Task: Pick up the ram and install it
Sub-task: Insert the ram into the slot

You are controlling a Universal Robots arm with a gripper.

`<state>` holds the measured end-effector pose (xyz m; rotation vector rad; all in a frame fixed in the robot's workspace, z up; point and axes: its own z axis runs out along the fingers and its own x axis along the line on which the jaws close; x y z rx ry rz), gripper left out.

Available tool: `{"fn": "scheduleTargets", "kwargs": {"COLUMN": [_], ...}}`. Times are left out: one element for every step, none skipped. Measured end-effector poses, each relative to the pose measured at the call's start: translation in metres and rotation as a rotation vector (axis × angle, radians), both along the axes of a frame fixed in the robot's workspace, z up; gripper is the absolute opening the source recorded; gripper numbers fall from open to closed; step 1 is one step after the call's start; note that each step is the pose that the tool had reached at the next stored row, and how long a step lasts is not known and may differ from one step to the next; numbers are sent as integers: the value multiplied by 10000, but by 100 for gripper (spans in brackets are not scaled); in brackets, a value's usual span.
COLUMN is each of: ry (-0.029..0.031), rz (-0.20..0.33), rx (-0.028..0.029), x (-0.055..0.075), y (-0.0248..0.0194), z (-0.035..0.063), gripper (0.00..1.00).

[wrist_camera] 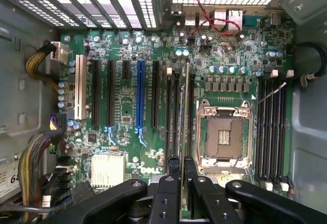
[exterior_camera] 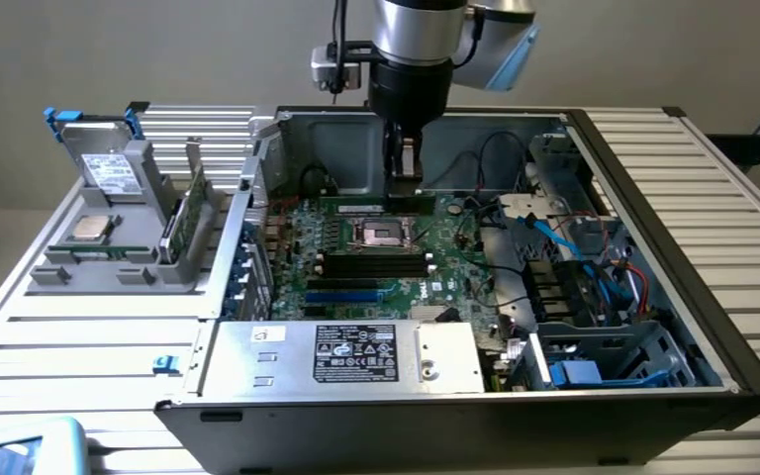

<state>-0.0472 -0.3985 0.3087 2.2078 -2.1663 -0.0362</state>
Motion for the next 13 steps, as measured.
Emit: {"fn": "scheduleTargets", "kwargs": {"ry": [6,16,25,27,33,43,56,65,71,82,92,98,106], "rz": [2,2,1,1,1,0,0,2,8,14,22,36,47], "rx": [-1,-1,0,-1,-2,-5,-20,-53,-81,-107,-130,-137,-137], "x": [4,8,10,12,15,19,23,24,25,25,26,30,35], "y": [0,0,0,0,0,4,11,17,18,17,18,18,18], "z": [-15,-31,-50,-68,-86,-101,-113,-121,-130,-137,-145,-152,-161], "gripper": [15,15,15,15,15,15,15,15,15,15,15,15,15]}}
